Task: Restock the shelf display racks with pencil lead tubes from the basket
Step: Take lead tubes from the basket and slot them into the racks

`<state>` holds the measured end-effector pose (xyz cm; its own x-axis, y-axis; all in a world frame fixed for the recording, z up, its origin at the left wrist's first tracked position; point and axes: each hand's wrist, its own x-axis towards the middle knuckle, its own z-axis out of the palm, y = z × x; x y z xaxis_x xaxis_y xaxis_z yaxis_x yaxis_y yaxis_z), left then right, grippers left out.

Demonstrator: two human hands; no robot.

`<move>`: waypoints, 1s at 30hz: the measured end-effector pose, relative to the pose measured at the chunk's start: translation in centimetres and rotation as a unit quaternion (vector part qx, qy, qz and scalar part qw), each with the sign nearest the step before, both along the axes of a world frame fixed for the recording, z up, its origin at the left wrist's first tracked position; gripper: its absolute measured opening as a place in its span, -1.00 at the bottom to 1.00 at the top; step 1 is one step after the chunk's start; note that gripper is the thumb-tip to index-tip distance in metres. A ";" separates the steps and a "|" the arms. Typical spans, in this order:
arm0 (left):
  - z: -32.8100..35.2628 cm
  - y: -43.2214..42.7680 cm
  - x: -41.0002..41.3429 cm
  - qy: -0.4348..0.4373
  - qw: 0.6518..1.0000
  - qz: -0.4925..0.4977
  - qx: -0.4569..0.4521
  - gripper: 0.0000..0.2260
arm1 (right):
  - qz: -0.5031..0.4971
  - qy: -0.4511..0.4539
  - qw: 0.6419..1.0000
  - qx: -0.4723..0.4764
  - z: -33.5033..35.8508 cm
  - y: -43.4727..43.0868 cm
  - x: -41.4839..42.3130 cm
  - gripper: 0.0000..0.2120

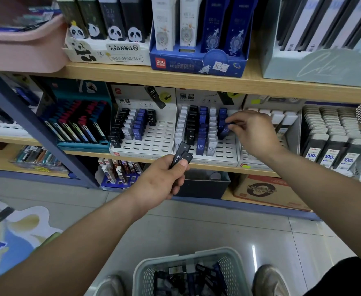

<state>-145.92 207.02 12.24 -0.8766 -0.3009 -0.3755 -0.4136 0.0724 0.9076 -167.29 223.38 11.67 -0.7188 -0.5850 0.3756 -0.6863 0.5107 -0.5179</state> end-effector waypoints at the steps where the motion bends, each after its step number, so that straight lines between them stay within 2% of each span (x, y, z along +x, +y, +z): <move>1: 0.0 0.0 0.0 0.000 1.000 0.000 -0.001 -0.76 | 0.005 0.022 1.000 0.012 0.0 -0.2 0.0 -0.81; 4: 0.0 -0.1 0.2 0.002 1.000 -0.002 -0.006 -0.75 | 0.011 0.041 0.997 0.059 -0.5 -0.4 -0.3 -0.75; 7: 0.2 -0.2 0.4 0.004 1.000 0.002 -0.003 -0.74 | 0.010 0.007 0.996 0.085 -1.0 -0.3 -0.4 -0.68; 12: 0.4 -0.5 0.7 0.014 1.000 0.004 -0.005 -0.71 | -0.002 -0.010 1.000 0.024 1.3 -1.0 1.8 -0.73; 14: 0.5 -0.6 0.7 0.022 1.000 0.005 -0.010 -0.70 | 0.050 -0.078 0.996 0.003 3.0 -1.5 4.4 -0.84; 17: 0.8 -0.5 0.8 0.036 0.999 0.008 -0.010 -0.74 | 0.171 -0.254 0.952 -0.005 4.2 -2.7 8.0 -0.91; 19: 1.0 -0.4 0.9 0.046 0.999 0.012 -0.003 -0.81 | 0.196 -0.298 0.934 -0.018 3.9 -3.3 9.1 -0.91; 24: 1.4 -0.8 1.5 0.056 0.998 0.019 0.007 -0.85 | 0.170 -0.359 0.914 -0.082 3.7 -4.1 9.7 -0.86; 30: 1.8 -3.1 3.0 0.030 0.996 0.087 -0.010 -0.83 | 0.103 -0.333 0.922 -0.167 4.8 -5.2 9.9 -0.89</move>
